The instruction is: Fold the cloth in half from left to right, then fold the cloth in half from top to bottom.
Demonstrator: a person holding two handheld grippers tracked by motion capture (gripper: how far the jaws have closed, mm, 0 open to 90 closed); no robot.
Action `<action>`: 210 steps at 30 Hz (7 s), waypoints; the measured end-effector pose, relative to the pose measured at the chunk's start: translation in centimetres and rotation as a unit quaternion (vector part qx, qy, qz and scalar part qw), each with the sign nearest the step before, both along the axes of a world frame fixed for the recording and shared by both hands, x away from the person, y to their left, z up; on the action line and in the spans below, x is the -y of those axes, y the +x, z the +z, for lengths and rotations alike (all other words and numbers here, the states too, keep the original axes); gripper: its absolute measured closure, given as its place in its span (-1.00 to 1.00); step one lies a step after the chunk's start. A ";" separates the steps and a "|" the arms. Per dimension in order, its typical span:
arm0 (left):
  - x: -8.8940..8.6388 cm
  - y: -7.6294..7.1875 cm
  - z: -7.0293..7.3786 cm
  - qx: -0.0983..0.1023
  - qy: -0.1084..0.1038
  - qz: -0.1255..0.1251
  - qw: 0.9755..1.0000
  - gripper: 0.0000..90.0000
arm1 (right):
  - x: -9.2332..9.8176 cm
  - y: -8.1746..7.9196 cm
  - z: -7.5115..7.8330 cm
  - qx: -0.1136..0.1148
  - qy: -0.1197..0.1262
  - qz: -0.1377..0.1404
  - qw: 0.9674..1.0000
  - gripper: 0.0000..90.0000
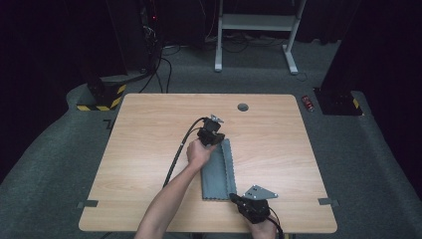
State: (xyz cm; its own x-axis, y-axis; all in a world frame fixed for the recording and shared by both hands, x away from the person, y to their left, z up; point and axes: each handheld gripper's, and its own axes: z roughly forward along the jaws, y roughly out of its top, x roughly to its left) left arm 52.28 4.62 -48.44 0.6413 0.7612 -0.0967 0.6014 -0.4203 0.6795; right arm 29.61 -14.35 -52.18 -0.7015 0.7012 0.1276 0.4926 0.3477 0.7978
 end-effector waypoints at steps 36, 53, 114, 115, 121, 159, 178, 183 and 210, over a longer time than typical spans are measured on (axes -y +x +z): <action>-5.4 -13.2 -0.9 0.026 0.005 -0.021 0.999 -0.11 | -0.6 4.2 0.7 0.010 -0.079 0.005 0.997 0.57; -7.0 -19.8 -3.6 0.052 0.019 0.001 0.998 -0.09 | -0.5 4.5 0.6 0.013 -0.097 0.018 0.995 0.50; -11.3 -15.6 -2.1 0.025 -0.071 0.036 0.996 -0.17 | -0.3 8.0 1.5 -0.035 -0.027 -0.007 0.999 0.11; -11.4 -15.1 -2.0 0.021 -0.074 0.038 0.996 -0.17 | -0.2 8.2 1.5 -0.036 -0.026 -0.011 0.999 0.11; -11.4 -12.9 -1.3 0.022 -0.074 0.043 0.996 -0.20 | -0.3 9.2 2.1 -0.029 -0.025 -0.017 0.999 0.09; -6.3 -2.5 -1.8 0.010 0.018 0.117 0.993 0.01 | -3.1 19.5 1.6 -0.057 -0.083 -0.120 0.988 0.57; -5.2 -1.3 -2.6 0.006 0.033 0.105 0.994 0.54 | -4.6 21.4 1.1 -0.048 -0.122 -0.105 0.986 0.97; -5.5 -1.2 -2.6 0.004 0.024 0.098 0.995 0.74 | -4.5 21.4 1.3 -0.034 -0.116 -0.105 0.987 0.97; -5.9 -0.8 -2.6 -0.012 0.008 0.071 0.997 0.98 | -4.5 22.3 0.9 -0.053 -0.094 -0.082 0.991 0.97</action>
